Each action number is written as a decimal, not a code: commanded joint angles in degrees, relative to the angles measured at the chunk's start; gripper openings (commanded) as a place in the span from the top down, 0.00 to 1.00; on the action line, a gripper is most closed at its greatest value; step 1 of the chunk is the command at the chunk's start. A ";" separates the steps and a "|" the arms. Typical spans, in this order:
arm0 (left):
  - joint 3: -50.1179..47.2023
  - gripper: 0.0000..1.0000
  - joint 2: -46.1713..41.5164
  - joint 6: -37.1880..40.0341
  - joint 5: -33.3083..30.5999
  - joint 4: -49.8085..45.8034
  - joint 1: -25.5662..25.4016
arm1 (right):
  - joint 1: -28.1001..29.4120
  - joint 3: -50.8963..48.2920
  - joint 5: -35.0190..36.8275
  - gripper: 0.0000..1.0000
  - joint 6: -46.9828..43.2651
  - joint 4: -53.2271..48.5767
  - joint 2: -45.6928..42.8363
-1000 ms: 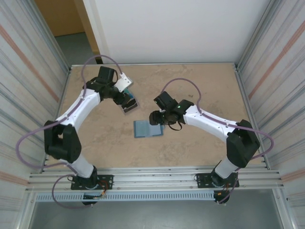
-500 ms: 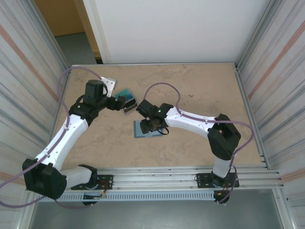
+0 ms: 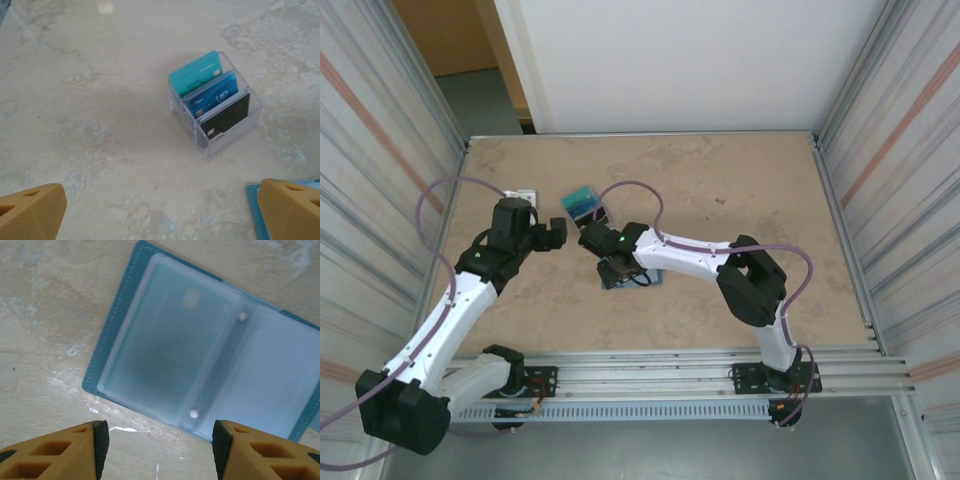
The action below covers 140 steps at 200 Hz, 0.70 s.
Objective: Take the credit cards out of the card holder
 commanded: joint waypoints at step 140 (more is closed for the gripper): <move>-4.28 0.01 -3.08 -6.82 -3.07 -1.49 3.35 | -1.95 8.15 -2.44 0.39 -2.36 -3.63 10.76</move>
